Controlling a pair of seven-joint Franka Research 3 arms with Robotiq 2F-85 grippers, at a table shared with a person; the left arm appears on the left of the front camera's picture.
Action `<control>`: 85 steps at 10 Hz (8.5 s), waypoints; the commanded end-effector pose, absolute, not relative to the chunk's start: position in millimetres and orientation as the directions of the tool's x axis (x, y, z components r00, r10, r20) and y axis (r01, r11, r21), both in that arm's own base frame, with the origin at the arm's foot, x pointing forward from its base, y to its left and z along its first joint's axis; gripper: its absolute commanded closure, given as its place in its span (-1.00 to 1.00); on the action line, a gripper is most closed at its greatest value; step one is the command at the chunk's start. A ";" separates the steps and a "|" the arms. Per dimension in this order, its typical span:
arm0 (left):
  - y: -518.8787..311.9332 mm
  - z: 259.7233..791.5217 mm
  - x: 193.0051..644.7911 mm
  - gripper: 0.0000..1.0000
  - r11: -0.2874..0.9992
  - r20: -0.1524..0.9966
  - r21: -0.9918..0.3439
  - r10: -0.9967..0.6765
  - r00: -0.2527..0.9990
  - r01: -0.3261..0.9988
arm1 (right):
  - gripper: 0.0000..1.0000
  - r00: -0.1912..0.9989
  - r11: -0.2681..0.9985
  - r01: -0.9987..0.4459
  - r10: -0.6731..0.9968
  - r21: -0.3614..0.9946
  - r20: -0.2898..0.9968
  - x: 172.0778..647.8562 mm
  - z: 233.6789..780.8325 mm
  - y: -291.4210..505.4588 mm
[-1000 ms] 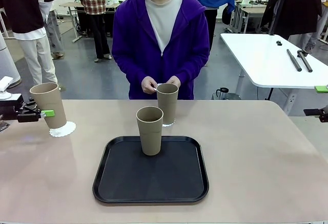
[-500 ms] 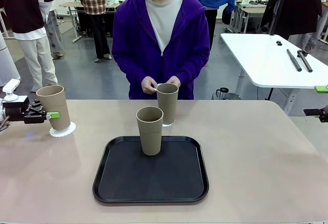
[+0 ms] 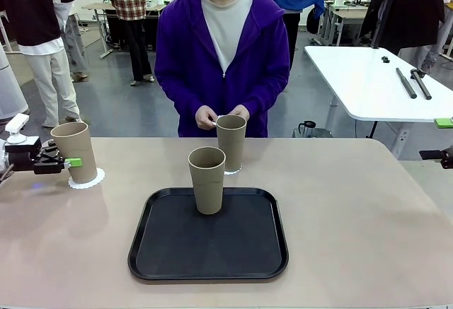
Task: Place coasters on the table and set cups on them.
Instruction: Take one Reusable plastic cup from the Flat Tray and place it on a coaster set by the human.
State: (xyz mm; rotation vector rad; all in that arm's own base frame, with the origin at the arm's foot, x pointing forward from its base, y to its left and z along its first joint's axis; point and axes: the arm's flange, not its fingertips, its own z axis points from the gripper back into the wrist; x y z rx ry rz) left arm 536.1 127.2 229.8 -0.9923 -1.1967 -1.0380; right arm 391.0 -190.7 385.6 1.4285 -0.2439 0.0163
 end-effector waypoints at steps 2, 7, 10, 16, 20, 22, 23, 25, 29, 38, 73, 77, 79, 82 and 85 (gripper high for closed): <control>131.6 228.8 536.8 -1.00 0.208 0.994 -0.037 -0.097 0.058 0.977 | -1.00 0.975 0.143 -0.159 -0.132 0.977 0.178 391.8 385.9 -190.8; 134.7 227.7 536.1 -1.00 0.160 0.974 -0.028 -0.219 0.063 0.987 | -1.00 0.975 0.143 -0.159 -0.132 0.977 0.178 391.8 385.9 -190.8; 136.2 229.4 534.2 -1.00 0.135 0.934 -0.013 -0.351 0.060 0.991 | -1.00 0.975 0.143 -0.159 -0.132 0.977 0.178 391.8 385.9 -190.8; 185.9 344.0 527.8 -1.00 0.285 0.729 0.018 -0.659 0.182 0.958 | -1.00 0.975 0.143 -0.159 -0.132 0.977 0.178 391.8 385.9 -190.8; 128.2 462.1 486.4 -1.00 0.509 0.477 -0.016 -0.753 0.454 0.861 | -1.00 0.975 0.143 -0.159 -0.132 0.977 0.178 391.8 385.9 -190.8; 100.8 492.2 472.3 -1.00 0.539 0.331 0.063 -0.806 0.492 0.840 | -1.00 0.975 0.143 -0.159 -0.132 0.977 0.178 391.8 385.9 -190.8; 87.3 504.3 460.6 -1.00 0.553 0.279 0.068 -0.810 0.516 0.831 | -1.00 0.975 0.143 -0.159 -0.132 0.977 0.178 391.8 385.9 -190.8; 62.3 522.3 429.9 -1.00 0.517 0.217 0.055 -0.841 0.495 0.854 | -1.00 0.975 0.143 -0.159 -0.132 0.977 0.178 391.8 385.9 -190.8; 62.5 522.2 432.7 -1.00 0.517 0.212 0.068 -0.843 0.494 0.853 | -1.00 0.975 0.143 -0.159 -0.132 0.977 0.178 391.8 385.9 -190.8; 62.5 522.2 432.7 -1.00 0.517 0.212 0.068 -0.843 0.494 0.853 | -1.00 0.975 0.143 -0.159 -0.132 0.977 0.178 391.8 385.9 -190.8; 292.5 366.9 364.5 -1.00 0.260 0.198 -0.955 0.204 0.959 0.142 | -1.00 0.975 0.143 -0.159 -0.132 0.977 0.178 391.8 385.9 -190.8; 292.5 366.9 364.5 -1.00 0.260 0.198 -0.955 0.204 0.959 0.142 | -1.00 0.975 0.143 -0.159 -0.132 0.977 0.178 391.8 385.9 -190.8; 292.5 366.9 364.5 -1.00 0.260 0.198 -0.955 0.204 0.959 0.142 | -1.00 0.975 0.143 -0.159 -0.132 0.977 0.178 391.8 385.9 -190.8; 292.5 366.9 364.5 -1.00 0.260 0.198 -0.955 0.204 0.959 0.142 | -1.00 0.947 0.285 -0.298 -0.032 0.911 0.320 401.3 427.2 -165.6; 292.5 366.9 364.5 -1.00 0.260 0.198 -0.955 0.204 0.959 0.142 | -1.00 0.811 0.497 -0.565 0.192 0.658 0.552 402.9 527.6 -90.5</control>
